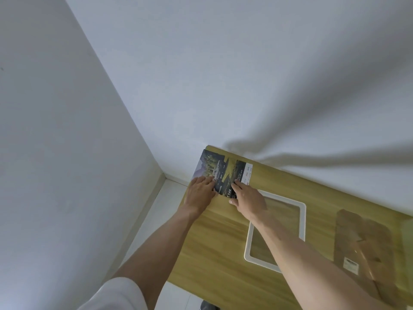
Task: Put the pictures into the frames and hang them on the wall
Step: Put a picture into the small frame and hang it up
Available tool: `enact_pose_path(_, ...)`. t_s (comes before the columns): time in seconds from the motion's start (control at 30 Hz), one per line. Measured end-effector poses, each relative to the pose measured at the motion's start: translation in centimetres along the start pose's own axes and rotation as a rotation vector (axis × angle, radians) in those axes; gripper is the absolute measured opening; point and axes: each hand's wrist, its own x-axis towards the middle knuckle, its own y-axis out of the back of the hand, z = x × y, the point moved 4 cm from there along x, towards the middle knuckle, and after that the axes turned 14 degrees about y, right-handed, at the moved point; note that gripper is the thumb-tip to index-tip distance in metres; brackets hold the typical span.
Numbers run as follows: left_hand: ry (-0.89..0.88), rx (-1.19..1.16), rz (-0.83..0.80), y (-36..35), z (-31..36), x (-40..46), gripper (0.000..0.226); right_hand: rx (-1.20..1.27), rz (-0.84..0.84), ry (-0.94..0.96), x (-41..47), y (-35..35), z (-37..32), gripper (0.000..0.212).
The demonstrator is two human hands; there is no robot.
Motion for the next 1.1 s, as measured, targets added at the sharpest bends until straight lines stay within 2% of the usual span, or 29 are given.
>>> enact_pose_path(0.13, -0.015, -0.031, 0.098, -0.5, -0.5, -0.9, 0.03, -0.137, 0.11, 0.087, -0.5, -0.4, -0.8, 0.03)
enact_pose_path(0.2, -0.04, -0.066, 0.127, -0.6, -0.8, -1.0, 0.033, -0.195, 0.147, 0.143, -1.0, -0.4, -1.3, 0.011)
enact_pose_path(0.3, -0.113, -0.077, 0.144, -0.6, -1.3, -1.1, 0.041, -0.159, 0.224, 0.186, -1.6, -0.3, -1.3, 0.018)
enact_pose_path(0.4, -0.174, -0.067, 0.218, 0.0, -0.9, -1.4, 0.021, -0.11, 0.27, 0.179, -2.3, -0.4, -0.4, 0.016)
enact_pose_path(0.5, -0.219, -0.058, 0.244, 0.6, -0.4, -1.4, 0.024, -0.107, 0.315, 0.204, -3.1, 0.3, 0.1, 0.007)
enact_pose_path(0.6, -0.278, -0.032, 0.293, 1.9, 0.7, -1.3, 0.027, -0.135, 0.367, 0.222, -3.3, 1.9, 0.1, 0.024)
enact_pose_path(0.67, -0.321, -0.066, 0.341, 3.5, 2.1, -1.1, 0.024, -0.16, 0.434, 0.233, -3.3, 3.2, -0.1, 0.028)
enact_pose_path(0.73, -0.357, -0.134, 0.394, 5.3, 3.3, -1.0, 0.017, -0.172, 0.506, 0.211, -3.3, 4.5, -0.3, 0.023)
enact_pose_path(0.8, -0.34, -0.227, 0.418, 7.4, 3.8, -0.9, 0.01, -0.093, 0.563, 0.142, -3.9, 5.8, -0.1, 0.021)
enact_pose_path(0.87, -0.219, -0.328, 0.33, 9.5, 3.9, -0.5, 0.021, 0.013, 0.62, 0.052, -4.9, 7.1, 0.5, 0.023)
enact_pose_path(0.97, -0.038, -0.452, 0.169, 12.3, 3.9, 0.0, 0.037, 0.158, 0.612, -0.001, -6.8, 8.9, 1.6, 0.031)
enact_pose_path(1.1, 0.078, -0.771, 0.009, 14.8, 5.0, -0.2, 0.053, 0.462, 0.681, -0.054, -9.5, 10.8, 2.9, 0.037)
